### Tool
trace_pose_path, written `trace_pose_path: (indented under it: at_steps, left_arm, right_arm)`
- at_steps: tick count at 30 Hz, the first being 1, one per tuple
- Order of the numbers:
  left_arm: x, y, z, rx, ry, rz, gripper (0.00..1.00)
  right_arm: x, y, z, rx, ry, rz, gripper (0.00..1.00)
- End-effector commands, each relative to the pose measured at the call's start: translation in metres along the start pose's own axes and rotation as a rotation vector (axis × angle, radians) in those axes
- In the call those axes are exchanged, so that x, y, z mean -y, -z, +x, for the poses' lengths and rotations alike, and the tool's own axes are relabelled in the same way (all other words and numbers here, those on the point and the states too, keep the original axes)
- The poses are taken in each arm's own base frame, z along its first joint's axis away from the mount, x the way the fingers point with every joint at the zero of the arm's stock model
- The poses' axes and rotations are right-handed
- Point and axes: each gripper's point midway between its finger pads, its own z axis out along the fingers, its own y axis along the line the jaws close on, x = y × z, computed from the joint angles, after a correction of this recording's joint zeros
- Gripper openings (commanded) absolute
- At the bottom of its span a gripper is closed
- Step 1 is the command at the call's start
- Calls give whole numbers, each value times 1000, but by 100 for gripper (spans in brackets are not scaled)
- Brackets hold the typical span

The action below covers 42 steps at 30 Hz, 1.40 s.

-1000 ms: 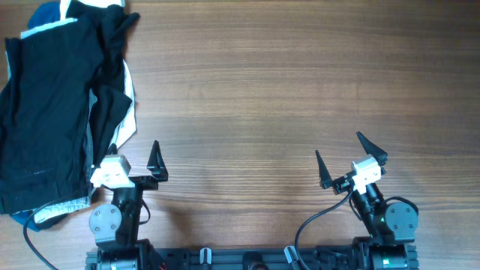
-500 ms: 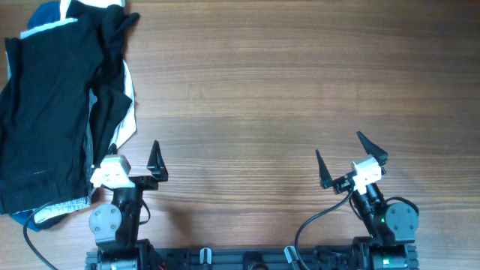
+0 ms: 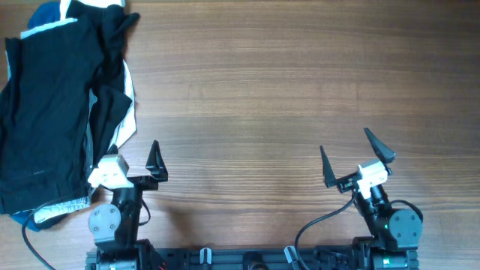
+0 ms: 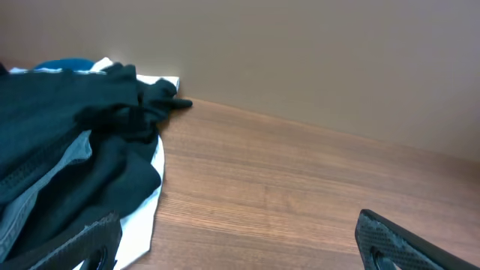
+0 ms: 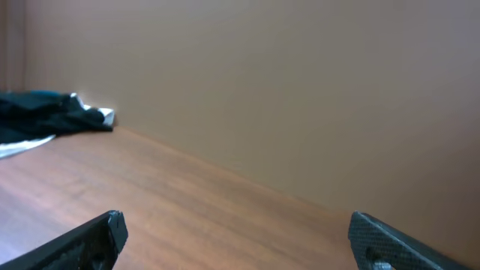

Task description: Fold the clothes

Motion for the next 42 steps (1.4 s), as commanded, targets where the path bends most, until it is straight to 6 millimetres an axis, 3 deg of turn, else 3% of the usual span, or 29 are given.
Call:
trace_pose_path:
  at_steps: [1, 6, 10, 13, 17, 19, 21, 26, 28, 31, 33, 36, 38, 40, 42]
  left_arm:
    - [13, 9, -44, 56, 16, 19, 100]
    - [16, 7, -68, -75, 34, -35, 100]
    - [18, -7, -86, -236, 79, -80, 100]
    - [18, -17, -92, -388, 142, -127, 100]
    - [35, -41, -90, -556, 200, -62, 100]
    - [37, -54, -84, -582, 213, -38, 100]
    - [33, -65, -74, -615, 216, -47, 100]
    - [20, -82, -32, -758, 247, -92, 100]
    - [16, -88, -18, -798, 262, -108, 100]
    - [13, -93, -14, -807, 245, -109, 100]
    - [-2, -92, -14, -797, 210, -174, 100]
    - [-59, -71, -13, -811, 221, -410, 100]
    - [-120, -49, -21, -777, 252, -634, 100]
    - [-157, -42, -28, -730, 268, -732, 100]
    - [-177, -40, -26, -729, 264, -763, 100]
  right_arm:
    - [14, -4, -29, 45, -10, 43, 100]
    - [29, -32, -56, 1, -26, 30, 100]
    - [35, -81, -72, -93, -70, -76, 100]
    - [37, -117, -73, -172, -136, -158, 100]
    - [34, -171, -46, -365, -257, -288, 100]
    - [26, -186, -32, -427, -315, -371, 100]
    - [16, -195, -24, -422, -343, -445, 100]
    - [9, -205, 26, -547, -531, -427, 100]
    - [8, -207, 32, -558, -553, -427, 100]
    - [10, -208, 35, -564, -544, -408, 97]
    - [10, -208, 35, -564, -546, -409, 95]
    - [10, -207, 35, -574, -579, -401, 93]
    - [10, -207, 35, -581, -605, -393, 91]
    - [10, -207, 35, -587, -626, -383, 88]
    - [10, -207, 35, -587, -626, -383, 86]
